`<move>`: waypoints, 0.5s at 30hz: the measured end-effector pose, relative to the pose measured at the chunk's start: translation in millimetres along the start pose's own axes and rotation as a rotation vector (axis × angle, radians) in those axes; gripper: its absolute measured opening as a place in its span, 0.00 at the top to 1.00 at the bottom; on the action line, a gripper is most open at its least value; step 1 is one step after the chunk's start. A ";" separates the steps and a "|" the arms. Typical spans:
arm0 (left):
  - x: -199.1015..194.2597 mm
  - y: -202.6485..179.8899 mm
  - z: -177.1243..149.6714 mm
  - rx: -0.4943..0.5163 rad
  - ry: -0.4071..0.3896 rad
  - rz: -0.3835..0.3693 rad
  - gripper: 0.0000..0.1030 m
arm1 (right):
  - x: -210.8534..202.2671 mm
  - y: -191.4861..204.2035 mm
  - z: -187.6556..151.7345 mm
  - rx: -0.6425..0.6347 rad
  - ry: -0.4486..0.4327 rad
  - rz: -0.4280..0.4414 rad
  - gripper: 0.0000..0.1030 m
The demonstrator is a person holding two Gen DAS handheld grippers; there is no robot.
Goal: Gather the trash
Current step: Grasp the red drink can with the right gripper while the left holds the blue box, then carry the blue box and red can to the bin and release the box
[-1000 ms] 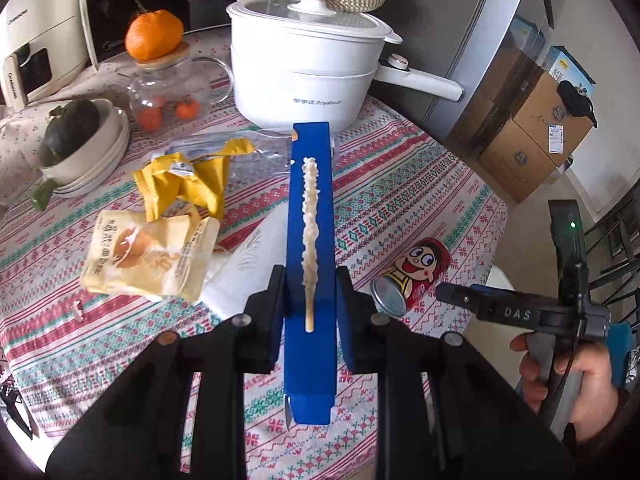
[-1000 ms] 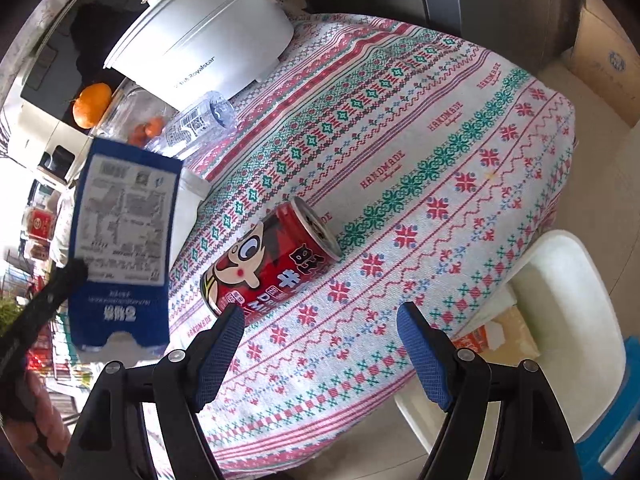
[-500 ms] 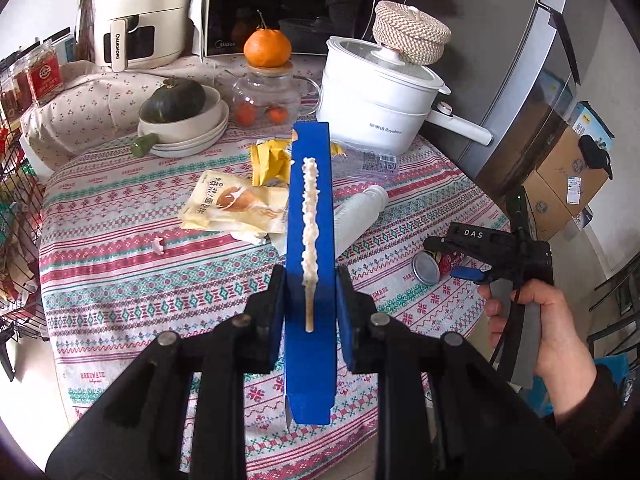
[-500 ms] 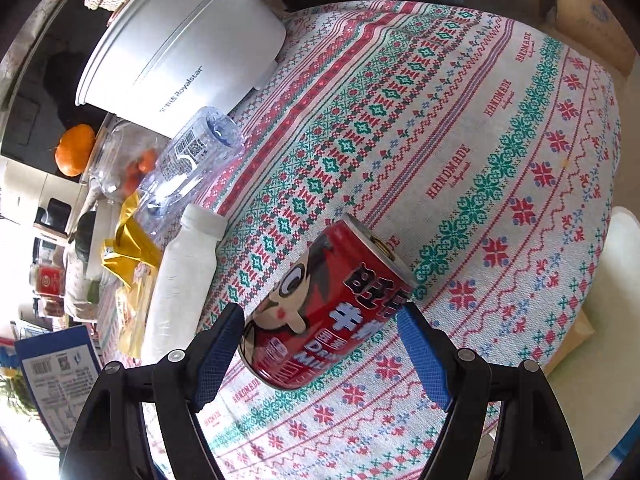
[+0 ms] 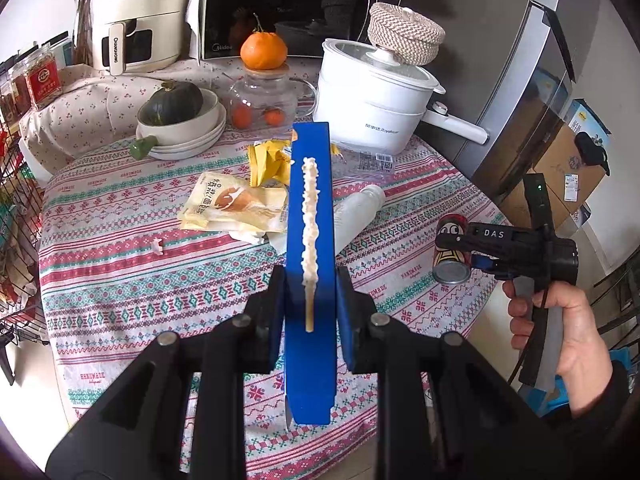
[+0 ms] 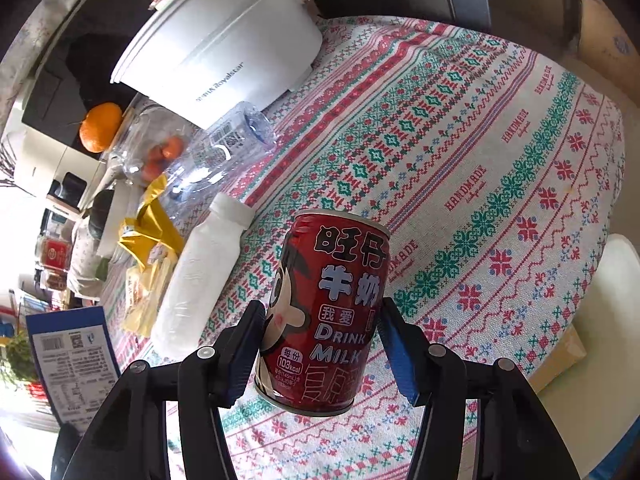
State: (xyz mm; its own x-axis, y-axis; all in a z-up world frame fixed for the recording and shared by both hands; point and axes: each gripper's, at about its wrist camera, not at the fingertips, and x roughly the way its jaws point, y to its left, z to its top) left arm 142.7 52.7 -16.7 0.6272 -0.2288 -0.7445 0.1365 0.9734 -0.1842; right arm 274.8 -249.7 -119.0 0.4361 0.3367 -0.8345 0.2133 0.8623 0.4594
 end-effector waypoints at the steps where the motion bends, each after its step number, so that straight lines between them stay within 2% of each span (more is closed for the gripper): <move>1: -1.1 -2.1 -0.4 0.005 -0.003 0.000 0.76 | -8.3 1.5 -2.1 -0.016 -0.009 0.005 0.43; 8: -9.7 -23.3 -3.1 0.049 -0.021 -0.041 0.76 | -72.1 2.9 -23.4 -0.123 -0.088 0.017 0.43; 15: -11.1 -59.4 -7.0 0.100 -0.036 -0.145 0.76 | -131.9 -30.5 -51.3 -0.157 -0.167 -0.017 0.43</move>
State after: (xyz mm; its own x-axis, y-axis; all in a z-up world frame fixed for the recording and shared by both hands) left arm 122.2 -2.6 -2.0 0.6221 -0.3678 -0.6912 0.3015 0.9273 -0.2220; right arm 165.9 -301.0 -38.5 0.5751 0.2658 -0.7737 0.0886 0.9200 0.3819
